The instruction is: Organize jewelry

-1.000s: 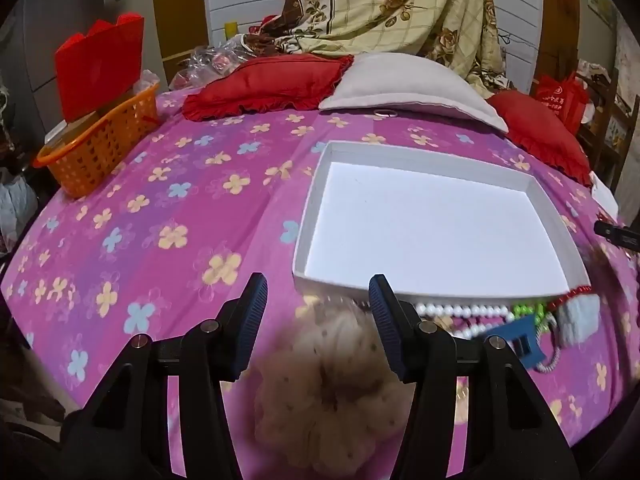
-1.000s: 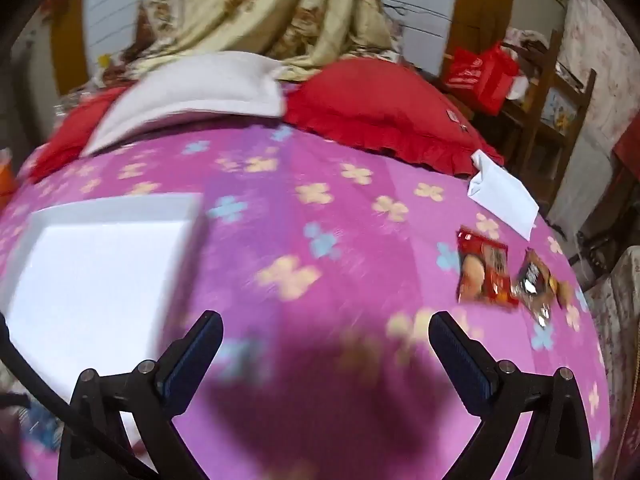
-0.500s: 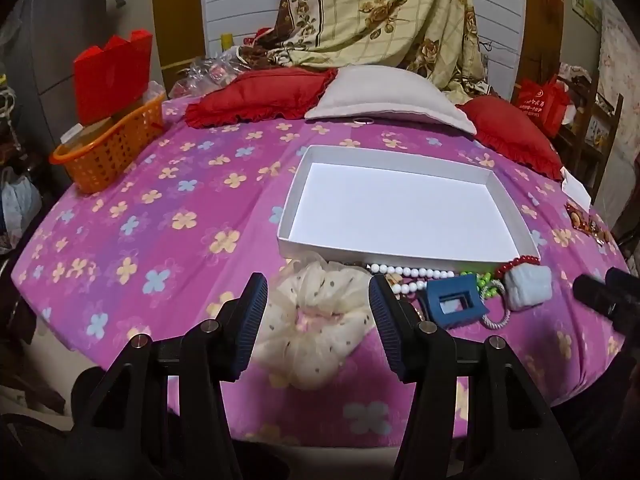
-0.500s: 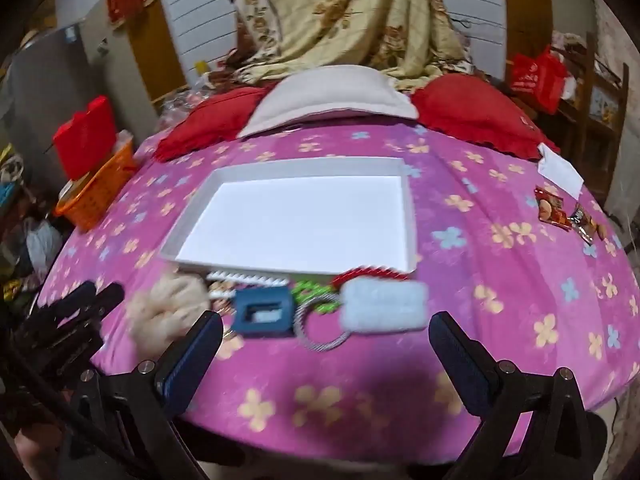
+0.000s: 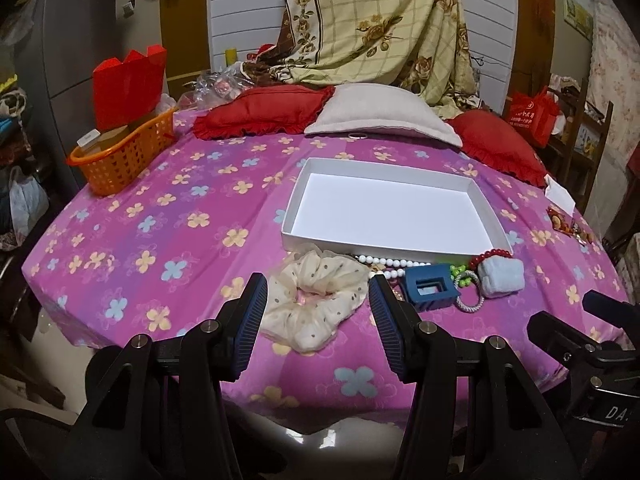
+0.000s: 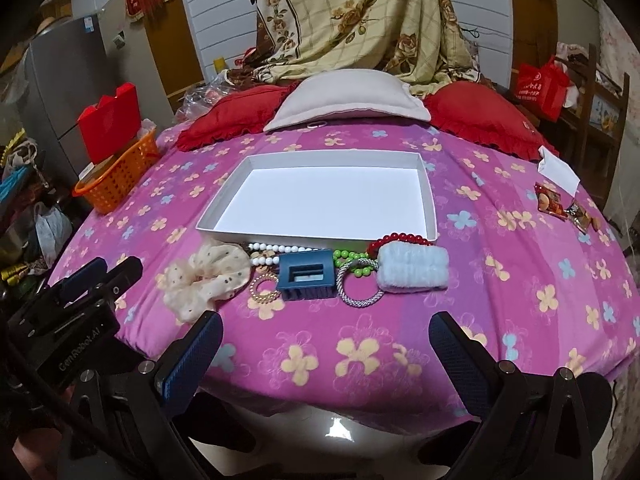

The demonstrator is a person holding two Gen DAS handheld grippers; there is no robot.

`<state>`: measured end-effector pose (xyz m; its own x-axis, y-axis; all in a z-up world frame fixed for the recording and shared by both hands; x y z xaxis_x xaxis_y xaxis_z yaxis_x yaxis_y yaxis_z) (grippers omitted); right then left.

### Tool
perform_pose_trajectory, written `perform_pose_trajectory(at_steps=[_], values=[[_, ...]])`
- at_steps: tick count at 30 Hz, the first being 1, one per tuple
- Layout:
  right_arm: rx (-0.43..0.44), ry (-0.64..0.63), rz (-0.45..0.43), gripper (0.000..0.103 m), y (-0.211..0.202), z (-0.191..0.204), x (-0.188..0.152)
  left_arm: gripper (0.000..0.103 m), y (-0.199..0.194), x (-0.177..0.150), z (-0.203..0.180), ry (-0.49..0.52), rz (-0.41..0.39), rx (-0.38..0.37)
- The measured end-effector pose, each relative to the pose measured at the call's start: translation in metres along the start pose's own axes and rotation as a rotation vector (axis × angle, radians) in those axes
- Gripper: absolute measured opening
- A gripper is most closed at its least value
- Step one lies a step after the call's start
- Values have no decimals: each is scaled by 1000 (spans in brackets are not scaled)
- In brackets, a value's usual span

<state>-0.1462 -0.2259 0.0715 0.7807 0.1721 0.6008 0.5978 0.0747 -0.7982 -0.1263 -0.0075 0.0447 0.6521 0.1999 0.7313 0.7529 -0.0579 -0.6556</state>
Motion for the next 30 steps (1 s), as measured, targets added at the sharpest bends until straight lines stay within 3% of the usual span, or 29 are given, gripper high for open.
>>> perform_pose_trajectory(at_steps=[11,30], values=[[-35,-38,-26,102,-12,9,2,53,-10,1,4,-13,-21,-6],[-15,-31,-2,102,-6,8,2,53,-12,0,6,-20,-14,-6]])
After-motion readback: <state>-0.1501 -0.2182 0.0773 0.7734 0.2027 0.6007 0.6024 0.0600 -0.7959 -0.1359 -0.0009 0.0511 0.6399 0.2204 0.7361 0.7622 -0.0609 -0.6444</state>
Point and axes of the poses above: each gripper's, at about its wrist camera, not at the fingertips, and y roughly the way its jaws point, z to its left, x to its top, the point moved 3 cm from there along y, roughly the way its jaws point, and after that the axes turned 13 degrees about -y, right-handed, at the moved point
